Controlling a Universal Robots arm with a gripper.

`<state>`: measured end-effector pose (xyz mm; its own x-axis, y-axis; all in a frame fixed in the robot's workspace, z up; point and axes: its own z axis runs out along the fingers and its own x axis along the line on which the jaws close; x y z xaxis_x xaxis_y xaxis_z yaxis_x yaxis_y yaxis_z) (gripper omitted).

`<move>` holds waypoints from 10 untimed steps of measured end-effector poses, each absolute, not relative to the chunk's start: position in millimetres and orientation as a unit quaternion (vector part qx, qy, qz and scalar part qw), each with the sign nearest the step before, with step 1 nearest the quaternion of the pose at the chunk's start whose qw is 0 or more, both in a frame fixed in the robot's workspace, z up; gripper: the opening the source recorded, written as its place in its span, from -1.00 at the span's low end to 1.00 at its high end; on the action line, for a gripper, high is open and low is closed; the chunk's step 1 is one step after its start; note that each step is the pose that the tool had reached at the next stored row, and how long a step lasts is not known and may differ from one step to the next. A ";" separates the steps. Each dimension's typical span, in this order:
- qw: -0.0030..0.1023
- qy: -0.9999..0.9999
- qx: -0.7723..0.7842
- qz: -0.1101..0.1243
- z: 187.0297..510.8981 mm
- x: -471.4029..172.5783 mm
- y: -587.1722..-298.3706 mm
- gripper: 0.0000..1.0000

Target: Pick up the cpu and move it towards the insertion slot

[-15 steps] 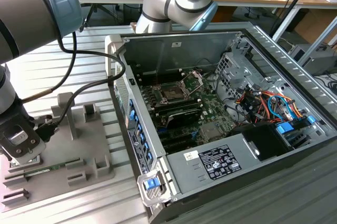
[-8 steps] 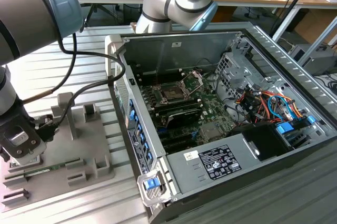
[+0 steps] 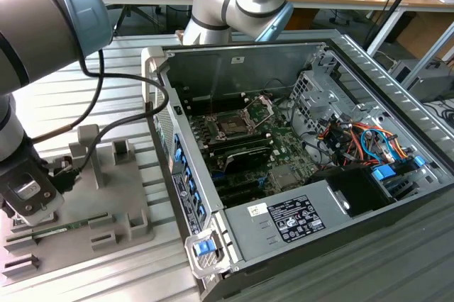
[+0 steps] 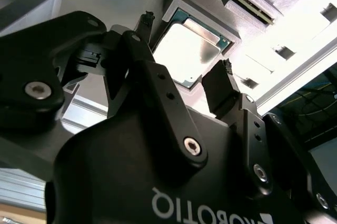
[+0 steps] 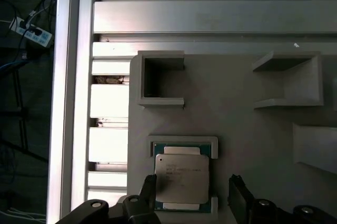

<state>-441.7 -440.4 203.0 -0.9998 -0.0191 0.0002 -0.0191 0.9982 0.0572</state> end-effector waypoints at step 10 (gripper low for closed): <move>0.000 -1.000 0.010 -0.029 195.2 -443.9 -439.5 0.32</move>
